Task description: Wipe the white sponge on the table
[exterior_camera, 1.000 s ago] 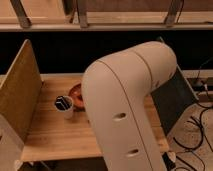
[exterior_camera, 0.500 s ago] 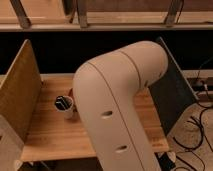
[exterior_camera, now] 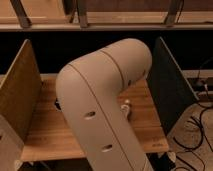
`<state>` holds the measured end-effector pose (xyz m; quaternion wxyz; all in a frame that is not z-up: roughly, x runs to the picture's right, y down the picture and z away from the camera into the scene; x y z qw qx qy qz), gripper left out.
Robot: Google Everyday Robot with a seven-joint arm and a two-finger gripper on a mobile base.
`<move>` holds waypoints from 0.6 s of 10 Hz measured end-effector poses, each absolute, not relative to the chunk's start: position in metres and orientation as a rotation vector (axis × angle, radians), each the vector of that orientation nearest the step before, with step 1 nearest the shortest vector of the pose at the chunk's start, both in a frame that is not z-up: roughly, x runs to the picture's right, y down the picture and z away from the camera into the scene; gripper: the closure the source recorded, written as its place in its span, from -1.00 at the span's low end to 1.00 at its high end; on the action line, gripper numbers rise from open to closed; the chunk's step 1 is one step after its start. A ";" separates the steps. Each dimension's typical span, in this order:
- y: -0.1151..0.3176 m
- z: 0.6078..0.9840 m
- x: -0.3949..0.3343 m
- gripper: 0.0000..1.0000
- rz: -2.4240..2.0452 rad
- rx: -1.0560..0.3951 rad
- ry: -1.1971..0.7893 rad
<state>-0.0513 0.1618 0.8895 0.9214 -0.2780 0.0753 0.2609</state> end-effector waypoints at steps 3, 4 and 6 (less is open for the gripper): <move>0.163 0.891 -0.081 1.00 0.496 -0.582 0.118; 0.167 0.888 -0.092 1.00 0.484 -0.592 0.100; 0.202 0.857 -0.102 1.00 0.446 -0.654 0.083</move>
